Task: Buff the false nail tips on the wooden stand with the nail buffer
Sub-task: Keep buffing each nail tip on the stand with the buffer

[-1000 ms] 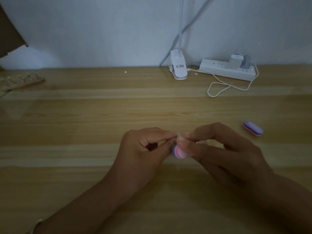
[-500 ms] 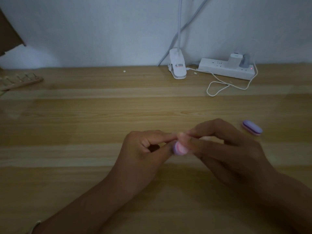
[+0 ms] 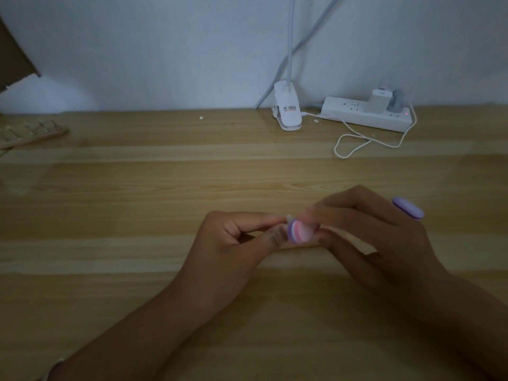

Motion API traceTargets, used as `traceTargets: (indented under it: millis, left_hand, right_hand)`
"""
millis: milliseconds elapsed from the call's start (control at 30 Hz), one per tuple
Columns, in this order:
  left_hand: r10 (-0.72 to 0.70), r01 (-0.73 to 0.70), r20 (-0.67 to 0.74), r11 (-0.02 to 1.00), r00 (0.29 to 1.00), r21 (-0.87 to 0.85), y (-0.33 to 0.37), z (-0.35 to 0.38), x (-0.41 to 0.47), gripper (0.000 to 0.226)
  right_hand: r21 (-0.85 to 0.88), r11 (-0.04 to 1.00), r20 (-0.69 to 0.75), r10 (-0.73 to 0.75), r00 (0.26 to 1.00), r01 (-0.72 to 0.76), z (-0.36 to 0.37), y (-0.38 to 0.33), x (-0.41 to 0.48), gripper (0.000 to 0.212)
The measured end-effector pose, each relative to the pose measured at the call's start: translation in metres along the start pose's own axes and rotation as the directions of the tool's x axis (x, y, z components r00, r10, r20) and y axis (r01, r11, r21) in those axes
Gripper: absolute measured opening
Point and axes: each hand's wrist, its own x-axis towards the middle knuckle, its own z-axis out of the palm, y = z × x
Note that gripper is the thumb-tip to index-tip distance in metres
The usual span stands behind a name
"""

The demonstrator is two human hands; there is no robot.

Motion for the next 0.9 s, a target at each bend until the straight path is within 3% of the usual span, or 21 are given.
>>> traceTargets:
  millis: [367, 533, 667, 900]
  left_hand:
    - [0.006, -0.004, 0.019, 0.998, 1.000, -0.061, -0.002, 0.001, -0.001, 0.019]
    - [-0.018, 0.026, 0.052, 0.988, 0.998, -0.153, 0.002, 0.002, -0.001, 0.017]
    - [0.011, -0.001, 0.164, 0.998, 0.986, -0.064, 0.004, 0.006, -0.001, 0.015]
    - [-0.008, 0.017, 0.203, 0.999, 0.979, -0.042, 0.005, 0.007, 0.000, 0.019]
  right_hand:
    - [0.044, 0.998, 0.014, -0.040, 0.999, 0.039, 0.004, -0.003, -0.006, 0.022]
    - [-0.007, 0.990, -0.048, 0.137, 0.989, -0.138, -0.008, 0.015, -0.005, 0.027]
    - [0.034, 0.999, -0.045, -0.017, 0.999, 0.019, -0.001, 0.001, -0.004, 0.019]
    - [0.040, 0.997, -0.062, -0.059, 0.996, 0.062, 0.003, -0.002, -0.006, 0.020]
